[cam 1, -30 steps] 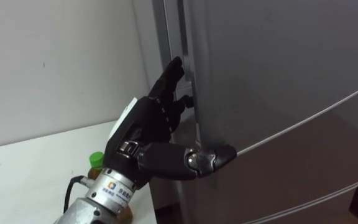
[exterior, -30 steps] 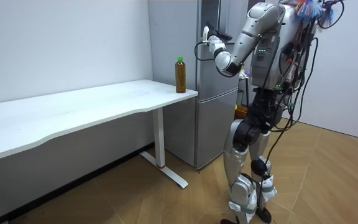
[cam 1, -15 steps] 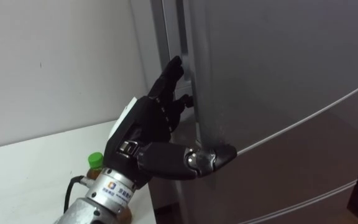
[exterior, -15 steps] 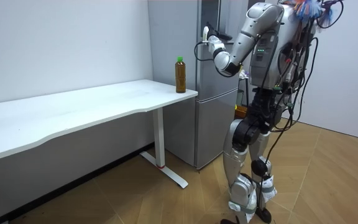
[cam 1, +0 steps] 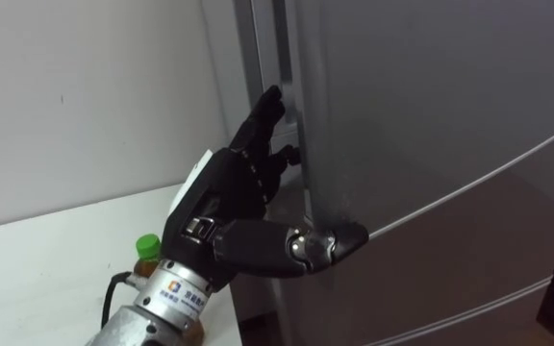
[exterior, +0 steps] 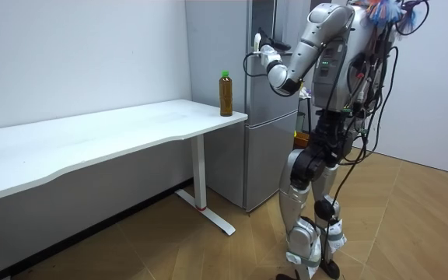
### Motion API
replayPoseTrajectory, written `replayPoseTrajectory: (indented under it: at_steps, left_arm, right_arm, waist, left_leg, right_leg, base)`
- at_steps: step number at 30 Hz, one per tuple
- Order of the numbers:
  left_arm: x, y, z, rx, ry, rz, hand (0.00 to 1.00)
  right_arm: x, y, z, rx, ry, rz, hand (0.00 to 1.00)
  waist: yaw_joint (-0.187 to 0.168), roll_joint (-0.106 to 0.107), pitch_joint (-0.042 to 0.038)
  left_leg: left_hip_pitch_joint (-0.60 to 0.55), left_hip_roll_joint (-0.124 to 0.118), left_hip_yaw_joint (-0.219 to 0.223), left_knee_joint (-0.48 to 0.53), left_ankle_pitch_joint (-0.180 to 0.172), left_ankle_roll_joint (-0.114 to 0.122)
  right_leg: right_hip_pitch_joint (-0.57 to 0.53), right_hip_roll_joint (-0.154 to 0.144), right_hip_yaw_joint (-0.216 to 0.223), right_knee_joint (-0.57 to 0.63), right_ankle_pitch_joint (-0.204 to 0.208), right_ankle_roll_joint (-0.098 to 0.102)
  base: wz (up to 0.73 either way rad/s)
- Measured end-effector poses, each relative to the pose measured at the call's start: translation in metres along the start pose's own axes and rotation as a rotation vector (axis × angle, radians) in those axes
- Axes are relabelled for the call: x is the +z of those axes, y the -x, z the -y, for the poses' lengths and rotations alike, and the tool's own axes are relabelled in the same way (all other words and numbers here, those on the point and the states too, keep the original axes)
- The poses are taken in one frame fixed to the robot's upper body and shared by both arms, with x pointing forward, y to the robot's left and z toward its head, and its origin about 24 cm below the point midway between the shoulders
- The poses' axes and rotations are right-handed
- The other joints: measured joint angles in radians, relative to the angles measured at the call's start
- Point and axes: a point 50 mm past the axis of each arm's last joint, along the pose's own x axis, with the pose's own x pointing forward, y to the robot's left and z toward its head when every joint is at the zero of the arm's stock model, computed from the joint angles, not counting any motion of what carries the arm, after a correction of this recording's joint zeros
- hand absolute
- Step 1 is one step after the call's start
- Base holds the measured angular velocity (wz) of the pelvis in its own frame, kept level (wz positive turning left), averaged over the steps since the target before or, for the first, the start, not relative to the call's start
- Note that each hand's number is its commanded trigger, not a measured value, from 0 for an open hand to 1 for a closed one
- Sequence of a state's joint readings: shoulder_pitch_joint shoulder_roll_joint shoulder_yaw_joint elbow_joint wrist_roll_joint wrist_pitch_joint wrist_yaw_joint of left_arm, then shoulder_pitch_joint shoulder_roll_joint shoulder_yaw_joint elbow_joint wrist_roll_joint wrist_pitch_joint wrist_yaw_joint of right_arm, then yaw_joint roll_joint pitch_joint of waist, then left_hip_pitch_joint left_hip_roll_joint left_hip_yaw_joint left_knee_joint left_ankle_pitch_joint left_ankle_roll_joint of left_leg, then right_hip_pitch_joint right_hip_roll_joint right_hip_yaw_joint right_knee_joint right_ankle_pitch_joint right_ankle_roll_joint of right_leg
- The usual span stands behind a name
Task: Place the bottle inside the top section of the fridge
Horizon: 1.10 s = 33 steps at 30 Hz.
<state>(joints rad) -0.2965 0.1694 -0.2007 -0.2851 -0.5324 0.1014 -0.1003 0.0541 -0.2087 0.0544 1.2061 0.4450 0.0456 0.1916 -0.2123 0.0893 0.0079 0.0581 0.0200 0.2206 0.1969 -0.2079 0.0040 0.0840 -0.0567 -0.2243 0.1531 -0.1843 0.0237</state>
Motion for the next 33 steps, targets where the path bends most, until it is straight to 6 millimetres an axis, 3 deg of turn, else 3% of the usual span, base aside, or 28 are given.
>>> replayPoseTrajectory:
  at_steps: [12,23,33]
  left_arm:
    - [0.0004,0.0001,-0.0008,0.003,0.003,0.01,0.0]
    - [-0.0003,-0.0006,0.0007,0.003,0.014,0.016,0.0]
    - [-0.0028,-0.0016,0.0045,-0.004,0.022,0.011,0.0]
  right_arm:
    - [-0.0017,0.0012,0.0028,-0.005,0.001,0.0,0.0]
    - [0.002,0.0027,0.0066,-0.003,0.009,0.016,0.0]
    - [0.0065,0.0025,0.0088,-0.01,-0.005,0.011,0.0]
  waist:
    - [0.0,0.004,-0.0028]
    - [-0.002,0.008,0.0015]
    - [-0.014,0.014,-0.0011]
  left_leg:
    - [-0.007,0.0,0.024,0.0,0.0,0.002]
    - [0.003,0.003,0.054,-0.011,-0.012,0.025]
    - [0.005,0.001,0.079,-0.014,-0.017,0.038]
  right_leg:
    - [-0.019,-0.002,0.022,0.001,0.007,0.005]
    - [-0.034,-0.006,0.045,0.018,0.015,0.016]
    - [-0.041,-0.009,0.061,0.014,0.041,0.026]
  base:
    - [-0.05]
    - [-0.08]
    - [-0.07]
